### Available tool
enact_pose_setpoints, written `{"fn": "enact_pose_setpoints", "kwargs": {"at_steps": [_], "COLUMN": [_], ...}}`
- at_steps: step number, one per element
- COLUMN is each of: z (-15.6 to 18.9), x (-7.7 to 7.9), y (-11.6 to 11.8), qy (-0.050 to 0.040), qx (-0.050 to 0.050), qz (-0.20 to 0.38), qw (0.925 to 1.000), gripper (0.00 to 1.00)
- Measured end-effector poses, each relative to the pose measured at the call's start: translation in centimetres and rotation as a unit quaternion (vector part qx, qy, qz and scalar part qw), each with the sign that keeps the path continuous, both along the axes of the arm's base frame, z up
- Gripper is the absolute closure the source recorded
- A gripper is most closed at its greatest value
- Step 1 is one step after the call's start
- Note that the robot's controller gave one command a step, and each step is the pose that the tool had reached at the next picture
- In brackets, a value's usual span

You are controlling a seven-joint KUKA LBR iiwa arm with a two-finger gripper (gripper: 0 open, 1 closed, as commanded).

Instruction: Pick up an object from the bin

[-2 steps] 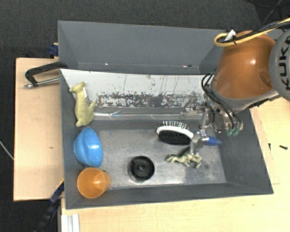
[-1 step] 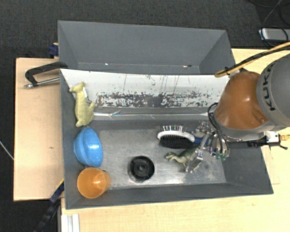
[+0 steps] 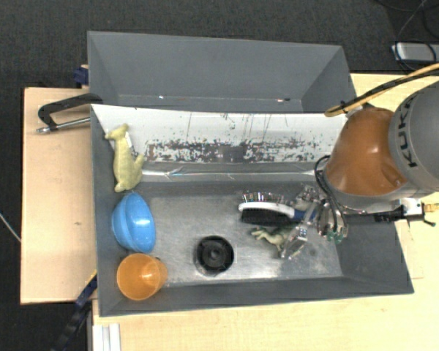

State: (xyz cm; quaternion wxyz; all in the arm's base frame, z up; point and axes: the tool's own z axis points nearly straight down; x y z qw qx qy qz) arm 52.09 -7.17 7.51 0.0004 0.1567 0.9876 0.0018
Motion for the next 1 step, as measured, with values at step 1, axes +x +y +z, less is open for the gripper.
{"fn": "enact_pose_setpoints", "kwargs": {"at_steps": [1], "z": [12.78], "x": [0.18], "y": [0.15], "qy": [-0.0048], "qx": [-0.002], "qz": [0.032], "qw": [0.9995], "gripper": [1.0]}}
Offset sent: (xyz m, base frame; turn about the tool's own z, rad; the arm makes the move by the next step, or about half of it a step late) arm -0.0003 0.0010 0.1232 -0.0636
